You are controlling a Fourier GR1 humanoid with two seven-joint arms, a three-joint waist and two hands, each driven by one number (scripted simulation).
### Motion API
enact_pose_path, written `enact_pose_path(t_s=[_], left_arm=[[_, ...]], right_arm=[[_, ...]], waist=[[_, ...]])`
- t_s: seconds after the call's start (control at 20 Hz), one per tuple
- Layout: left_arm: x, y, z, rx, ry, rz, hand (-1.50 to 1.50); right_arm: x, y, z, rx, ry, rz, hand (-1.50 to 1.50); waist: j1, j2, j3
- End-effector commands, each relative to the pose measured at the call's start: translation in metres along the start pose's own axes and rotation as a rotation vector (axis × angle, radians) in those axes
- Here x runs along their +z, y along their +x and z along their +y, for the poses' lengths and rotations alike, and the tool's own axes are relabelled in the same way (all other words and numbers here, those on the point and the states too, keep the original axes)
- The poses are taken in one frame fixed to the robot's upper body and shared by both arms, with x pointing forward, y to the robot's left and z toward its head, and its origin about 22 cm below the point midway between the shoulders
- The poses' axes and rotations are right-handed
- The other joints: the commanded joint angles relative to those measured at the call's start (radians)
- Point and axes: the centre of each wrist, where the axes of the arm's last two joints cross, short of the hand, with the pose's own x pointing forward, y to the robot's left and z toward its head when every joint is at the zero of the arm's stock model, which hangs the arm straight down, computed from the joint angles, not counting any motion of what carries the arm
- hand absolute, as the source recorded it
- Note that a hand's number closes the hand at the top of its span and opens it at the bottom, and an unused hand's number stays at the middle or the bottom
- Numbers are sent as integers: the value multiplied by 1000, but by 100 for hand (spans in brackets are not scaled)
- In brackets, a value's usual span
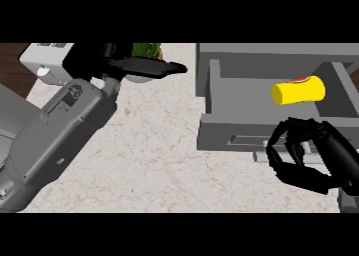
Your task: Pick up the cup, place it into the drawer and close the drawer
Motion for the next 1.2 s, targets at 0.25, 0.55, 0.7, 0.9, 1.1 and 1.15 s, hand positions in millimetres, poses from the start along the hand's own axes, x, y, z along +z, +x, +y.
enact_pose_path(t_s=[0.25, 0.55, 0.7, 0.9, 1.1, 1.15], left_arm=[[38, -8, 54, 19, 33, 26, -150], [61, -4, 92, 27, 31, -1, -150], [82, -22, 99, 25, 52, 15, -150], [99, -22, 117, 25, 42, 19, -150], [108, -21, 131, 25, 51, 21, -150], [83, -6, 130, 36, 30, 9, -150]], right_arm=[[-34, -36, 42, 375, 181, 54, 150], [-53, -77, 82, 507, 226, 61, 150], [-93, -83, 80, 492, 230, 78, 150], [-105, -111, 90, 478, 214, 94, 150], [-119, -127, 79, 441, 228, 125, 150], [-141, -118, 57, 434, 232, 126, 150]], waist=[[22, 7, 0], [16, 10, 1], [1, 11, 1], [15, 14, 1], [14, 16, 1], [17, 22, 2]])
